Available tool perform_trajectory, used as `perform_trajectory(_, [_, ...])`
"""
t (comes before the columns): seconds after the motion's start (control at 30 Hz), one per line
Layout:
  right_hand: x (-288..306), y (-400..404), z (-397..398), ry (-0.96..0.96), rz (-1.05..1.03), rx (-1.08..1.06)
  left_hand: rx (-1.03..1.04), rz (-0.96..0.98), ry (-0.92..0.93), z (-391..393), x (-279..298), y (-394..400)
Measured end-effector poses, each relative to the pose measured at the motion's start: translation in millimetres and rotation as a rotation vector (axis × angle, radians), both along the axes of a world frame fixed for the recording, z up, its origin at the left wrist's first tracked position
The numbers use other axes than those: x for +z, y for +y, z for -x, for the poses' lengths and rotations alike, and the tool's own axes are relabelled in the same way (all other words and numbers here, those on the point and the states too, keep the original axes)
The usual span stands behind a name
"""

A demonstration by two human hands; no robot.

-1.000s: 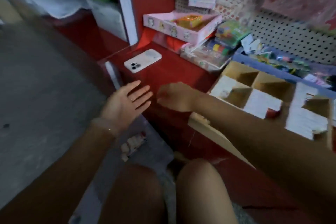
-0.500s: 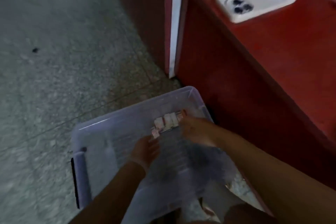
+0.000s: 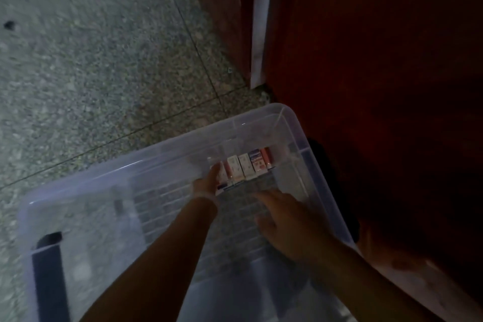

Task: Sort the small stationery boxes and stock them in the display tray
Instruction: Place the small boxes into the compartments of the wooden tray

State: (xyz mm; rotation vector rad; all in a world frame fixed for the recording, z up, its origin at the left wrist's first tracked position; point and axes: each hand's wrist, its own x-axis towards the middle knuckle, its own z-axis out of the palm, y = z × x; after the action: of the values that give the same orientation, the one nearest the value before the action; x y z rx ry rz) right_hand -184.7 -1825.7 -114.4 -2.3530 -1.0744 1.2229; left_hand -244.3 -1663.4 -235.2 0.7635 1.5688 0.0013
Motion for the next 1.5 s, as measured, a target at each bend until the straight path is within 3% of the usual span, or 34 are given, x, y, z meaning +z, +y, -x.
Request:
perform_trajectory(0.3, [-4,-7,-3,0.025,-0.105,-0.077,-0.192,-0.018,0.051,-18,-14,-7])
perform_trajectory(0.57, [-8,-7,-2,0.006,-0.106,-0.066,-0.033,-0.027,-0.082,-22,-6,-15])
perform_trajectory(0.87, [-6,-8,-2,-0.036,-0.105,-0.049,-0.169,-0.062,-0.102,-23,-3,-8])
perform_trajectory(0.97, [-6,-9,2,0.009,-0.082,-0.082,-0.132,-0.02,-0.114,-18,5,-11])
perform_trajectory(1.23, [10,-17,9,0.139,-0.036,-0.244,0.206,0.168,-0.312,17,51,-11])
perform_trajectory(1.37, [33,-19,5,0.134,-0.023,-0.275,0.237,0.212,-0.394,30,82,-8])
perform_trajectory(1.5, [52,-16,8,0.128,-0.076,-0.279,0.181,0.163,-0.337,39,105,-8])
